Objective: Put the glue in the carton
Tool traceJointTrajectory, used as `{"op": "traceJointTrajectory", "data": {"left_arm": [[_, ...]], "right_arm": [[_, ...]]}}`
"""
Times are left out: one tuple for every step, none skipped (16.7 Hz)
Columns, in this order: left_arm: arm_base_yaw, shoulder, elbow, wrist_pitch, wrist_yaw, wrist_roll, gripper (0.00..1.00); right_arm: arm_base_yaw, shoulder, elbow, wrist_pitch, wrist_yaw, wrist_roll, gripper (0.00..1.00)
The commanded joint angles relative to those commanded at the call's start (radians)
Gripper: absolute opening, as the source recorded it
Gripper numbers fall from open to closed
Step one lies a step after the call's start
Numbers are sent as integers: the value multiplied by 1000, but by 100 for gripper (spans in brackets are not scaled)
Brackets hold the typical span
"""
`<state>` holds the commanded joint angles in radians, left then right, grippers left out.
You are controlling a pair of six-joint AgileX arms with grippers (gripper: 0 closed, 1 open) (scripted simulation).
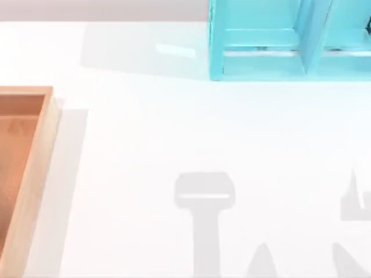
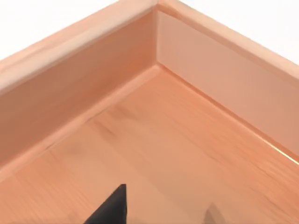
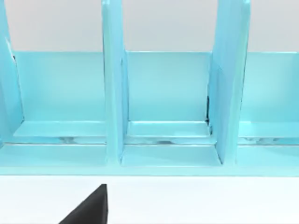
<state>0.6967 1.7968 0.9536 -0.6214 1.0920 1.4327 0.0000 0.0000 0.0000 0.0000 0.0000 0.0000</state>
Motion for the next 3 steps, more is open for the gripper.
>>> {"op": "traceJointTrajectory", "data": {"left_arm": [[0, 0, 0, 0, 0, 0, 100], [0, 0, 0, 0, 0, 0, 100], [0, 0, 0, 0, 0, 0, 100]], "right_arm": [[0, 0, 0, 0, 0, 0, 100], [0, 0, 0, 0, 0, 0, 100], [0, 0, 0, 0, 0, 0, 100]]}}
